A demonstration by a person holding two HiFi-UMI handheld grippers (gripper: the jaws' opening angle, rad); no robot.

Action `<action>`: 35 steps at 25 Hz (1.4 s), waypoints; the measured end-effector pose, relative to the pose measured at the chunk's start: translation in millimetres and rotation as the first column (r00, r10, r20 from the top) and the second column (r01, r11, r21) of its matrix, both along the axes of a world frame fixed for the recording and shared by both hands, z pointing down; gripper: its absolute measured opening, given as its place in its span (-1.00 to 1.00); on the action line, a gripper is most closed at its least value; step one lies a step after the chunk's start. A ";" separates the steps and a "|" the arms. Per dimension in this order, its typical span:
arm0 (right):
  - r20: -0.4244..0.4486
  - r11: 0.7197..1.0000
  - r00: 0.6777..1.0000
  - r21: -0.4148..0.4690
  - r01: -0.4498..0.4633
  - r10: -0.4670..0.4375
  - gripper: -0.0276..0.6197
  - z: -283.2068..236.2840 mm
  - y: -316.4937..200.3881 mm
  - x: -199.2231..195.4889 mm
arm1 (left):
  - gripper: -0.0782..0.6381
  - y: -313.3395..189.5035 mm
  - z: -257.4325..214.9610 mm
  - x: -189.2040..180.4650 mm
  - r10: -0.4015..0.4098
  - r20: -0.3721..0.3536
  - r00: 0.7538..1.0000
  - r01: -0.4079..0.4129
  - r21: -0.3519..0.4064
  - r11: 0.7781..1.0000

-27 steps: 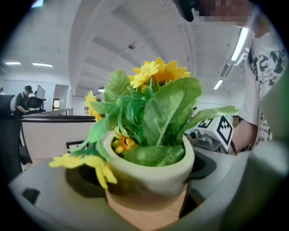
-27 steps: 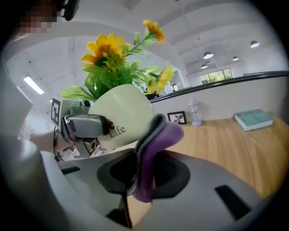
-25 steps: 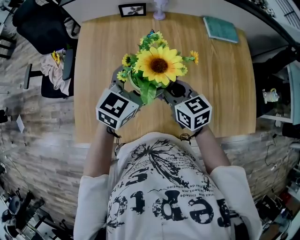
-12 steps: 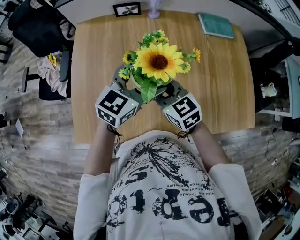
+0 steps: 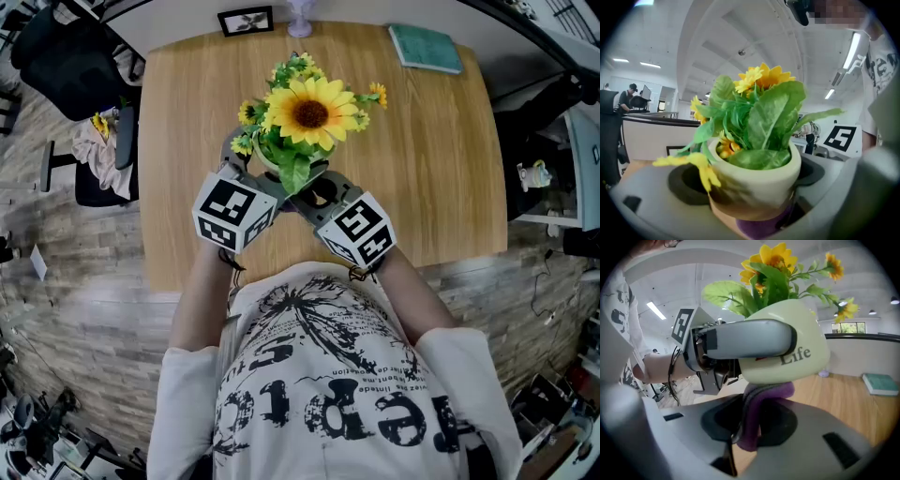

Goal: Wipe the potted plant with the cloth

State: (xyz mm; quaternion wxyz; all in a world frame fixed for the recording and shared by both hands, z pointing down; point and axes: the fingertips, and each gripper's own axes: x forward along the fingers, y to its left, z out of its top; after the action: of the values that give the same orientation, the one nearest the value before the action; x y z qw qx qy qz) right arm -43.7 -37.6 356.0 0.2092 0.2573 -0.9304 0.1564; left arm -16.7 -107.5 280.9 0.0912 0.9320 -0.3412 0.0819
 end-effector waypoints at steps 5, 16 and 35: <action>0.022 1.000 1.000 -0.022 0.010 -0.010 -0.68 2.6 8.2 1.6 | 0.69 0.4 6.4 -5.7 -0.015 0.013 1.000 0.015 -0.007 1.000; 0.027 0.998 0.998 -0.012 -0.056 0.056 -0.68 2.5 -0.2 28.0 | 0.69 5.8 11.7 -1.2 0.014 0.027 1.000 -0.013 -0.031 0.999; 0.077 0.947 0.945 -0.069 -0.314 0.318 -0.68 12.1 -38.8 112.1 | 0.69 17.1 36.0 22.7 0.107 0.043 0.993 -0.103 -0.074 0.992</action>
State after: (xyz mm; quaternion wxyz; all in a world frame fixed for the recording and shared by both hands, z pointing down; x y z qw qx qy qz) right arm 68.4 -76.4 368.1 0.1478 0.3901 -0.8806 0.2248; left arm 6.0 -90.4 317.0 0.1123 0.9426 -0.2906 0.1205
